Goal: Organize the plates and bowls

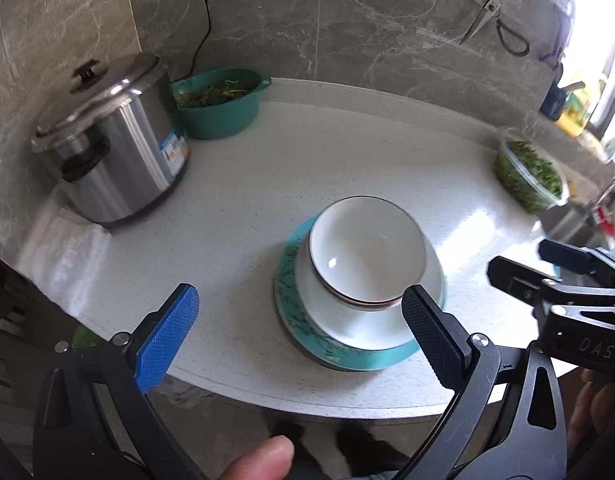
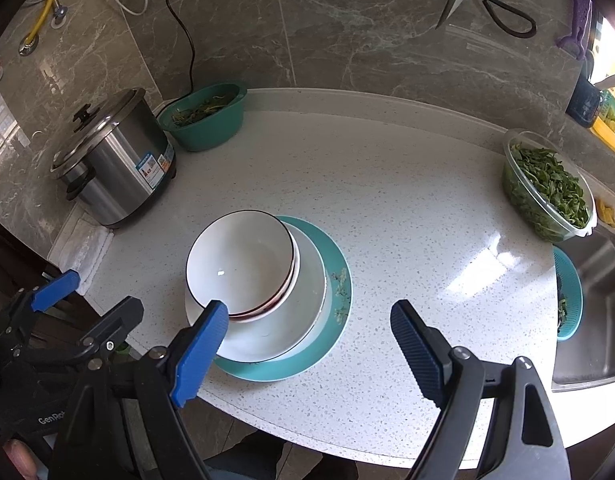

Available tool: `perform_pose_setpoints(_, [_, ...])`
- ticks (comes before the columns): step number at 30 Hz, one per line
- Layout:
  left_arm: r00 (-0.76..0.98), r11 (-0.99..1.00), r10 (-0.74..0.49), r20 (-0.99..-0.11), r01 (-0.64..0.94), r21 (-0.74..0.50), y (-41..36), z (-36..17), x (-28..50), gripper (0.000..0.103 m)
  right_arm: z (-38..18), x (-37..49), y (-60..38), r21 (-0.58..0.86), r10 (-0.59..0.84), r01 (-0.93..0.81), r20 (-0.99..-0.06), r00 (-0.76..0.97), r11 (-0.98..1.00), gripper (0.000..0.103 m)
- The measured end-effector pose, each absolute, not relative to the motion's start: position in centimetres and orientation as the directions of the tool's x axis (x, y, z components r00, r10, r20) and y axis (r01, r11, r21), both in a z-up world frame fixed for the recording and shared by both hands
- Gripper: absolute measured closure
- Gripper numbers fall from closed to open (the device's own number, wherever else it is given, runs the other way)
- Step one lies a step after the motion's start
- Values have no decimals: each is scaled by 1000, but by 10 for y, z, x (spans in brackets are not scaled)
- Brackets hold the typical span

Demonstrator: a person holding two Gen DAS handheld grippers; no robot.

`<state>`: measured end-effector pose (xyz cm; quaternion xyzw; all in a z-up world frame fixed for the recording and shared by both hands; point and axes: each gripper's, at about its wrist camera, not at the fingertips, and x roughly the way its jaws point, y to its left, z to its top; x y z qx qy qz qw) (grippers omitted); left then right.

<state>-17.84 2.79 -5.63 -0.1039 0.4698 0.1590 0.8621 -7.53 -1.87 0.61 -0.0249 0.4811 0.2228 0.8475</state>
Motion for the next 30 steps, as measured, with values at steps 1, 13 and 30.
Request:
perform_pose_setpoints(1, [502, 927, 192, -843, -374, -11, 27, -56, -177, 0, 6, -75, -19, 170, 351, -399, -828, 438, 901, 17])
perform_pose_setpoints(13, [453, 916, 204, -868, -400, 7, 31, -62, -165, 0, -1, -67, -23, 143, 304, -369, -851, 428, 918, 17])
perform_pose_setpoints(30, [432, 922, 183, -883, -387, 1, 34, -69, -149, 0, -5, -60, -26, 134, 288, -360, -861, 420, 923, 17])
